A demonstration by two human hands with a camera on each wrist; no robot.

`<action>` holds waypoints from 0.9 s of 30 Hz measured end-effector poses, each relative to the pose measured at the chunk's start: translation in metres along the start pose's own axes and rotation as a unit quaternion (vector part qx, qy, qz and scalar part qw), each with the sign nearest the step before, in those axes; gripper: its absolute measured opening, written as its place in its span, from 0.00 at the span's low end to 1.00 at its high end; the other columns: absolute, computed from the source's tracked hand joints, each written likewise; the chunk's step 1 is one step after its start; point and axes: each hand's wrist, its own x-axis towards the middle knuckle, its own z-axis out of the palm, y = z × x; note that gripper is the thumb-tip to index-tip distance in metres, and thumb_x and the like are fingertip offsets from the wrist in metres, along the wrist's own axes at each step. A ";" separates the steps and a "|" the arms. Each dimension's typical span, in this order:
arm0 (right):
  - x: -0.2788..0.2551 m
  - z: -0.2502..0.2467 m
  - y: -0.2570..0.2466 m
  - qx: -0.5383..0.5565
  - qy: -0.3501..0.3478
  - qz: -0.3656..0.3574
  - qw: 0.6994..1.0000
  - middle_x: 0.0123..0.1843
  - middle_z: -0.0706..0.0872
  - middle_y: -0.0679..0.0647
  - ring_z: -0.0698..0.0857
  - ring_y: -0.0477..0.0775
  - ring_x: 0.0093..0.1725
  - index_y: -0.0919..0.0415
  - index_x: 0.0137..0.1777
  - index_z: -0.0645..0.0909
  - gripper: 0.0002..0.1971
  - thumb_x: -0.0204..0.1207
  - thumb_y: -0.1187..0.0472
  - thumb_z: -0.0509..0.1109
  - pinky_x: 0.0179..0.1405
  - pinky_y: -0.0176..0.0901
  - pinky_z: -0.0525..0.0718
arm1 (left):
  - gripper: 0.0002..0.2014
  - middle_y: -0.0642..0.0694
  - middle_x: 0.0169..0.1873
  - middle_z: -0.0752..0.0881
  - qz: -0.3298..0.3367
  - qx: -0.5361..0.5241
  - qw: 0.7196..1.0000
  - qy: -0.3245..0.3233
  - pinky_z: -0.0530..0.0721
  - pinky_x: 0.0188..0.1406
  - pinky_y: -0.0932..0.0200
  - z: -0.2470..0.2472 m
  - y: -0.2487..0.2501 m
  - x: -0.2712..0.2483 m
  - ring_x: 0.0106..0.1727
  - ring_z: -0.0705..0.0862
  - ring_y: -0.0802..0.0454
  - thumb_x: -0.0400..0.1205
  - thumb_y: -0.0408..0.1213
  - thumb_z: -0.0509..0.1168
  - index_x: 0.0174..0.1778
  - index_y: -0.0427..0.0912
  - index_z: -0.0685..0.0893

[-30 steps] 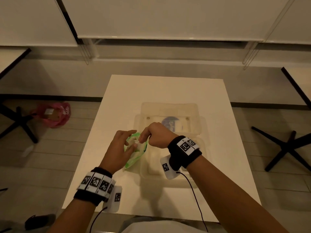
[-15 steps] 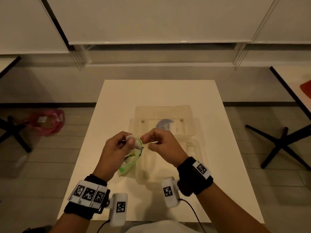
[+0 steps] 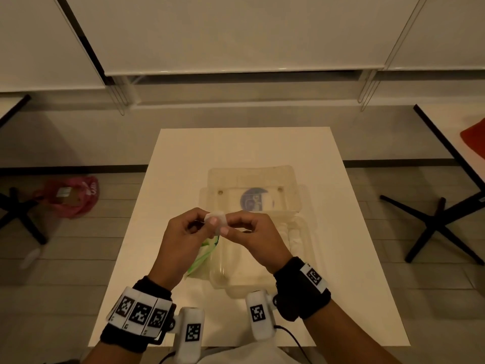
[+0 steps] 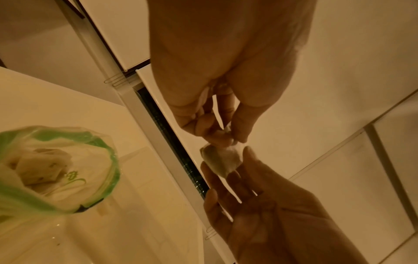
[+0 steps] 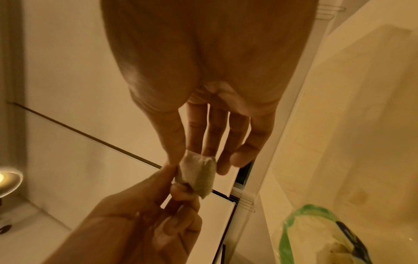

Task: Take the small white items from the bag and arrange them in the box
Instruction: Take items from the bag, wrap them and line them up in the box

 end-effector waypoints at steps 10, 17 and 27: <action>-0.003 -0.006 -0.001 0.017 0.013 0.007 1.000 0.48 0.91 0.59 0.89 0.58 0.52 0.68 0.45 0.90 0.08 0.73 0.62 0.79 0.58 0.61 0.85 | 0.04 0.44 0.34 0.89 0.027 0.047 0.998 0.033 0.84 0.39 0.61 0.003 0.006 -0.001 0.36 0.84 0.54 0.82 0.32 0.72 0.41 0.41 0.89; -0.004 -0.010 -0.005 0.021 0.002 -0.011 1.000 0.54 0.90 0.63 0.88 0.66 0.56 0.70 0.49 0.90 0.09 0.73 0.65 0.78 0.61 0.66 0.84 | 0.04 0.41 0.33 0.87 0.013 0.019 1.000 0.020 0.84 0.37 0.62 0.007 0.012 -0.004 0.35 0.82 0.52 0.82 0.30 0.71 0.41 0.37 0.89; -0.007 -0.007 -0.009 0.015 -0.017 -0.005 1.000 0.54 0.90 0.63 0.88 0.65 0.58 0.69 0.51 0.89 0.12 0.71 0.62 0.78 0.65 0.64 0.84 | 0.04 0.30 0.39 0.88 0.000 -0.021 1.000 0.011 0.84 0.46 0.50 0.007 0.017 -0.009 0.40 0.84 0.44 0.81 0.31 0.72 0.41 0.34 0.90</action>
